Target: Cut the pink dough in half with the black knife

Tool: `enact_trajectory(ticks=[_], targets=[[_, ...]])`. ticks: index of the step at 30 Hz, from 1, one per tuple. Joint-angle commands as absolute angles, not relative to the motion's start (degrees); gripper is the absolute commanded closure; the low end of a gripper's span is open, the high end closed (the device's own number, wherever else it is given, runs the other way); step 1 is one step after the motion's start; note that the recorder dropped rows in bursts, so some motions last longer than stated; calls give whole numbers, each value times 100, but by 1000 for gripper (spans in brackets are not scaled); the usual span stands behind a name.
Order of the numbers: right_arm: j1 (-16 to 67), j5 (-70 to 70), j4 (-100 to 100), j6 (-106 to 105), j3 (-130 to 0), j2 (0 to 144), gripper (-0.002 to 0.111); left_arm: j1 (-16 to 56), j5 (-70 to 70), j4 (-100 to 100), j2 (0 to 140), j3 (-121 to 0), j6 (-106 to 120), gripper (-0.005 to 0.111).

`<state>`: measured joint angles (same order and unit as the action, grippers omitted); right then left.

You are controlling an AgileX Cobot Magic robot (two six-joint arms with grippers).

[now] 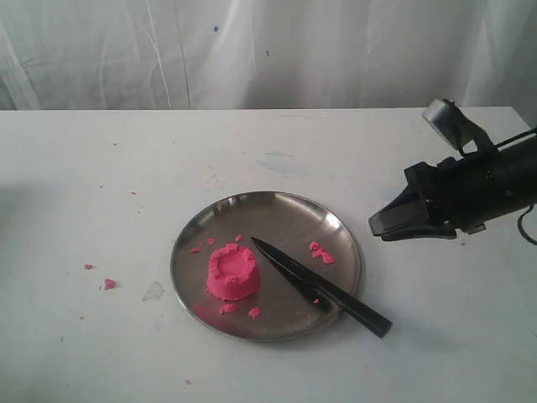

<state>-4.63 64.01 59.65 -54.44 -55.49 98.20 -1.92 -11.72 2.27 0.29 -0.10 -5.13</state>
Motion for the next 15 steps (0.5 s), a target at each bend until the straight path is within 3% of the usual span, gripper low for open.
enact_trajectory(ticks=[1,5,15], targets=[[-506,6376,6027,-5998,-5589,10112,84,-154,-1159,254,0,0,-518,107],[-430,6269,5942,-5998,-5295,10410,63,-154,-1159,254,0,0,-518,107],[-235,6265,5790,-5998,-5213,10890,61,-154,-1159,254,0,0,-518,107]])
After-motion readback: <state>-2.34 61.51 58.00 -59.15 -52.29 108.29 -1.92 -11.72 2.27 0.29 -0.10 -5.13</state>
